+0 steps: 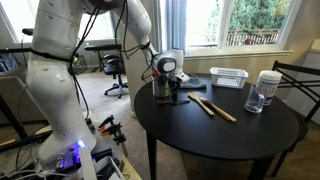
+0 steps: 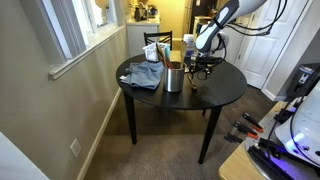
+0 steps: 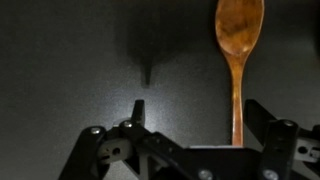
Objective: Put the wooden spoon in the tin
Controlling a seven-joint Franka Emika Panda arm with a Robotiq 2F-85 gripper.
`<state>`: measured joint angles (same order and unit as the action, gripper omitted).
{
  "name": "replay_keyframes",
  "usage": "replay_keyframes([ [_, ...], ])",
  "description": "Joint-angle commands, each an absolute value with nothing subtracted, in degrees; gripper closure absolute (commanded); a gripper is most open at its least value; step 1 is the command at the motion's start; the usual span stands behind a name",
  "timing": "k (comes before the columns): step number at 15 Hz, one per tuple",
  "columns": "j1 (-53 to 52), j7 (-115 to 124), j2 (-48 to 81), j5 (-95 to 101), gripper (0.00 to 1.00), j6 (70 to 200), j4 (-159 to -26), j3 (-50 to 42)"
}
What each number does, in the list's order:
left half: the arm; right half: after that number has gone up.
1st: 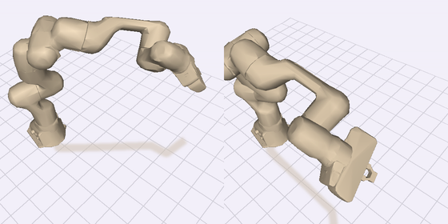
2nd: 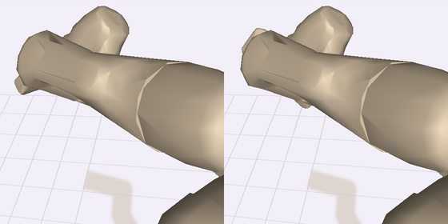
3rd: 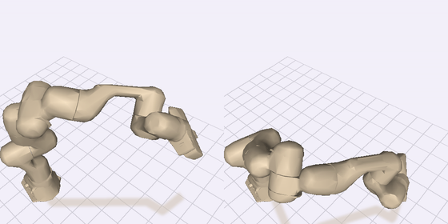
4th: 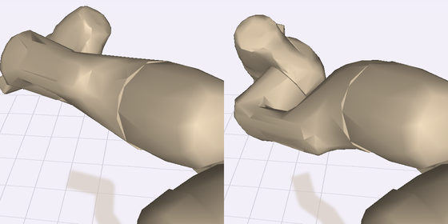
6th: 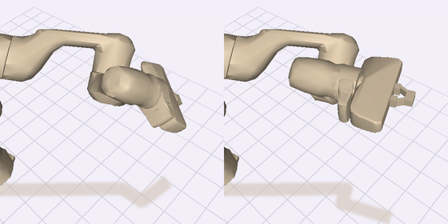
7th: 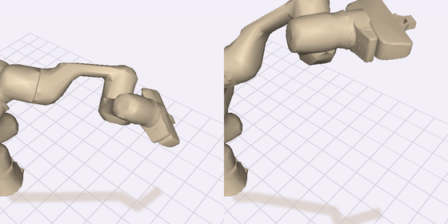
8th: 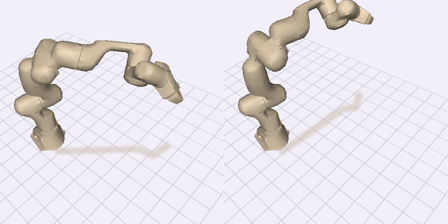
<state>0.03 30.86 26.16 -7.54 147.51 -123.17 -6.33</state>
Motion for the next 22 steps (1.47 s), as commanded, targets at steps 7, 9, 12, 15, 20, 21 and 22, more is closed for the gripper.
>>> replay_keyframes([
  [7,1.9,26.6,29.9,-12.3,0.0,151.6,-120.3,-4.7],
  [9,1.9,26.3,30.9,-13.6,0.0,151.7,-119.1,-4.1],
  [12,1.8,26.0,32.1,-14.4,0.0,151.4,-117.8,-3.4],
  [15,1.4,25.6,32.9,-14.4,0.0,150.9,-117.1,-2.8],
  [20,0.5,24.4,32.9,-13.9,0.0,150.3,-117.5,-1.7],
  [21,0.7,23.6,32.9,-13.9,0.25,150.3,-117.5,-1.3],
  [22,0.6,23.4,32.8,-13.8,0.27,150.1,-117.5,-1.3],
])
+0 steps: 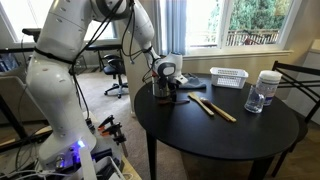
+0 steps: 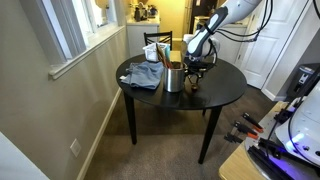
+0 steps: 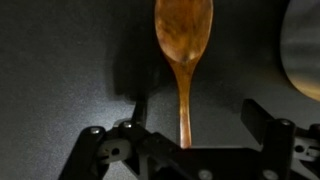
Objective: Put the wooden spoon in the tin
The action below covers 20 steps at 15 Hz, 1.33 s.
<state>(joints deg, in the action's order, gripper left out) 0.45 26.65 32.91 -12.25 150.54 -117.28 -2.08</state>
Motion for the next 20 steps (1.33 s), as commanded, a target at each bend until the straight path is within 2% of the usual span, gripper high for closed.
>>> replay_keyframes([
  [1,0.9,22.9,32.7,-13.9,0.32,149.9,-117.5,-1.2],
  [10,0.9,23.0,30.9,-13.5,0.92,149.4,-118.2,-2.0],
  [13,1.4,22.9,30.2,-13.9,0.97,149.4,-118.6,-2.2],
  [14,1.6,22.6,29.7,-14.3,0.94,149.2,-118.9,-2.0],
  [20,2.6,20.9,22.8,-17.0,0.94,148.9,-123.6,-1.2],
])
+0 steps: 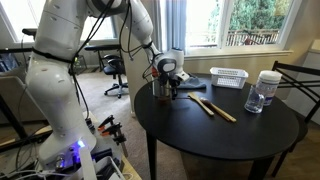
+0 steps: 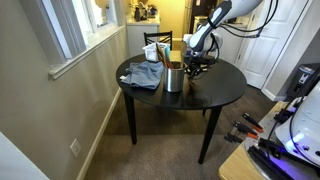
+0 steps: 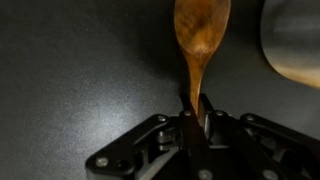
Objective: Put the wooden spoon in the tin
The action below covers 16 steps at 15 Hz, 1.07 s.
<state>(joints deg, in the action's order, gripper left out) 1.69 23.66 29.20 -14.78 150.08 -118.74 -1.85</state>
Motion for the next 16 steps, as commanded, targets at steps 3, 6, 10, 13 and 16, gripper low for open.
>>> replay_keyframes([
  [3,1.5,22.3,16.9,-15.5,0.94,148.2,-126.7,-2.5],
  [6,0.7,23.8,11.8,-13.1,0.94,144.6,-128.3,-3.8],
  [10,0.8,25.0,7.4,-9.4,0.94,138.1,-128.6,-4.6],
  [13,1.4,23.0,4.8,-10.8,0.94,131.5,-128.5,-3.8],
  [16,1.8,20.8,3.3,-15.6,0.94,122.2,-127.4,-3.0],
])
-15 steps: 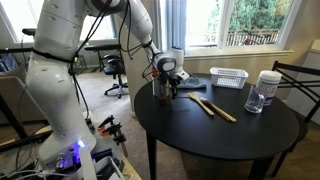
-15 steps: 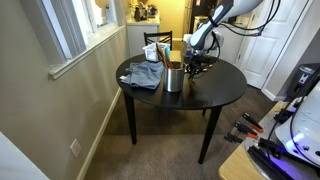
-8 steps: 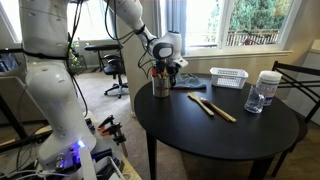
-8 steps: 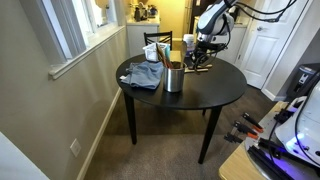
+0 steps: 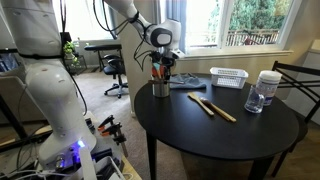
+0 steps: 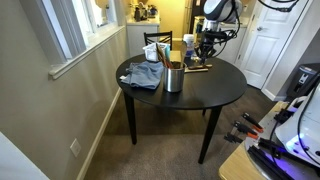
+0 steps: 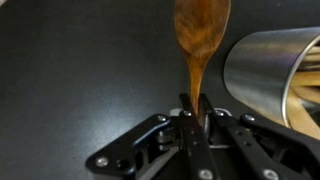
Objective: Put the wooden spoon in the tin
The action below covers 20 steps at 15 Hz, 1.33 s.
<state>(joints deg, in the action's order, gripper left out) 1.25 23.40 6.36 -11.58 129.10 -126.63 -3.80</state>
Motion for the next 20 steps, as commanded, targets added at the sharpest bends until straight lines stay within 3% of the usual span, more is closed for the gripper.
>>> replay_keyframes([
  [1,1.8,20.6,3.1,-17.8,0.94,119.7,-127.0,-2.8],
  [6,1.9,19.6,3.0,-26.2,0.94,113.2,-125.7,-2.6],
  [20,2.0,15.8,5.5,-54.5,0.94,115.8,-126.1,-2.7],
])
